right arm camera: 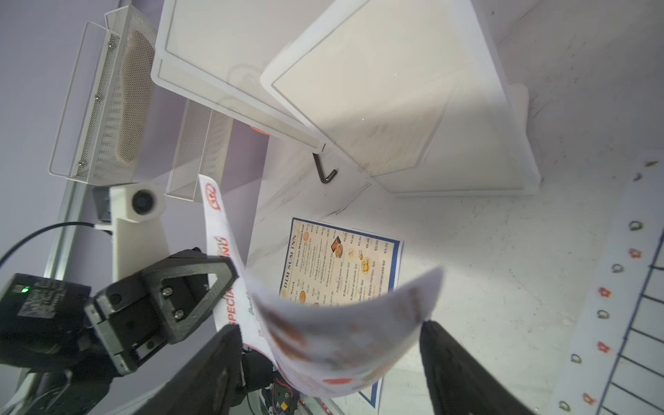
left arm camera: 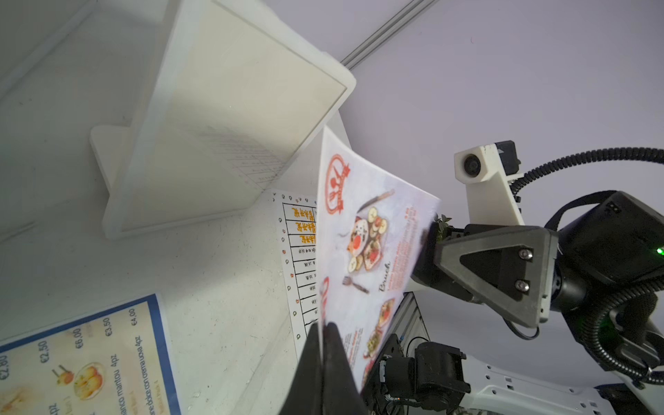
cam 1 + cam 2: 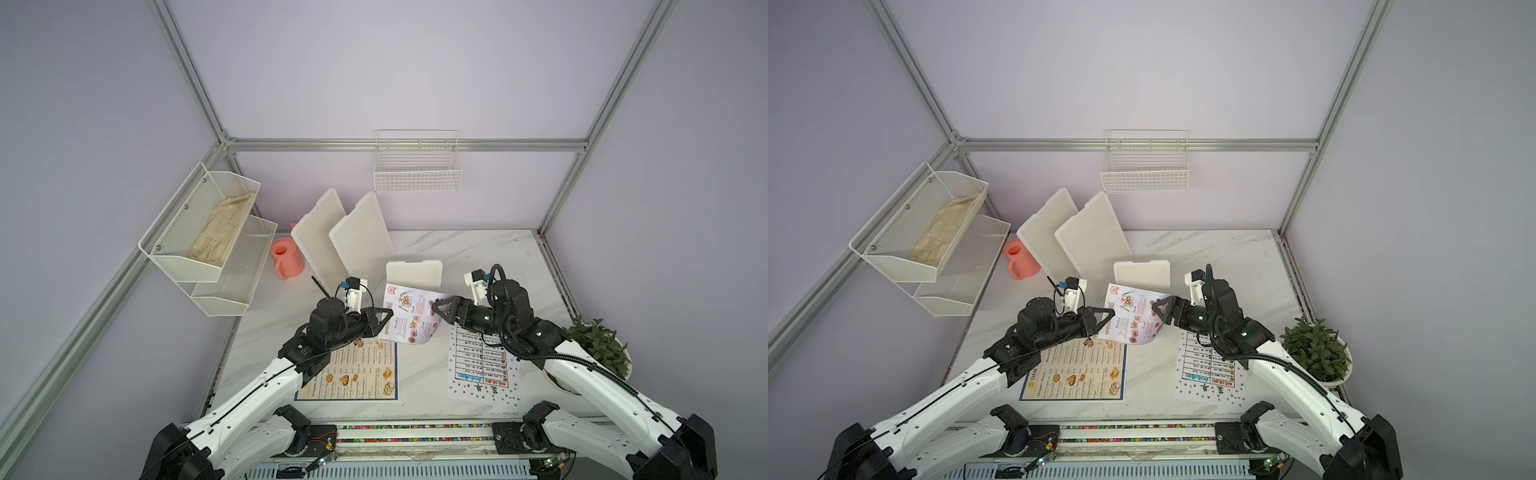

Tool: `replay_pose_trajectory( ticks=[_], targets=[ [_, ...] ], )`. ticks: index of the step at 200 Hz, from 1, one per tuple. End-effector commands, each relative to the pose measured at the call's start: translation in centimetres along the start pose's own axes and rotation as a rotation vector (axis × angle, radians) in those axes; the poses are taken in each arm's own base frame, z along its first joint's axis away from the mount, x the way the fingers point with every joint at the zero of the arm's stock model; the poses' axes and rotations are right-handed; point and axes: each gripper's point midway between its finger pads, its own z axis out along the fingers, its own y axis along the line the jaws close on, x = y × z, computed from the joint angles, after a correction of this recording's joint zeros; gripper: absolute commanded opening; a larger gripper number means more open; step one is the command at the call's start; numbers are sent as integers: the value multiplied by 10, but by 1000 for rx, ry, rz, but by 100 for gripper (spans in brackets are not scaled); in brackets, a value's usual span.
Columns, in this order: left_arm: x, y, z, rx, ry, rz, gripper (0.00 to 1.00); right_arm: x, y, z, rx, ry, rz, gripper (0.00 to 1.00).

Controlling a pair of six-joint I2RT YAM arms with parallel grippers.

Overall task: Insert the menus into the narrow rack
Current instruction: Pick up the menu from the center of the board.

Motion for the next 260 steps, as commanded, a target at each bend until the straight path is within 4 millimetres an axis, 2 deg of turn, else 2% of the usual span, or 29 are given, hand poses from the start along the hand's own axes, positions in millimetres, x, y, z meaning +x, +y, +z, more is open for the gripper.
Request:
replay_pose_trajectory(
  ticks=[1, 16, 30, 52, 86, 100, 125, 151, 210, 231, 260],
  targets=[
    [-15, -20, -14, -63, 83, 249, 0, -26, -13, -19, 177, -83, -165, 89],
    [-25, -28, -18, -103, 135, 334, 0, -41, -12, -29, 236, -129, -248, 97],
    [-33, -35, -22, -133, 180, 408, 0, -55, -12, -34, 289, -161, -324, 97],
    [-48, -50, -26, -147, 225, 519, 0, -72, 5, -38, 287, -178, -434, 97],
    [-66, -78, -33, -109, 274, 664, 0, -74, 48, -35, 126, -128, -653, 89],
    [-70, -92, -38, -73, 294, 716, 0, -67, 74, -33, -2, -84, -750, 88],
    [-70, -114, -47, 2, 337, 797, 0, -49, 121, -42, -274, -13, -882, 88],
    [-66, -132, -56, 56, 376, 851, 0, -44, 148, -49, -438, 18, -942, 88],
    [-56, -158, -71, 137, 401, 952, 0, -51, 162, -47, -586, 70, -943, 88],
    [-56, -160, -71, 133, 405, 975, 0, -43, 165, -47, -654, 129, -935, 86],
    [-67, -156, -70, 69, 373, 1010, 0, -29, 162, -49, -718, 199, -912, 77]
  ],
)
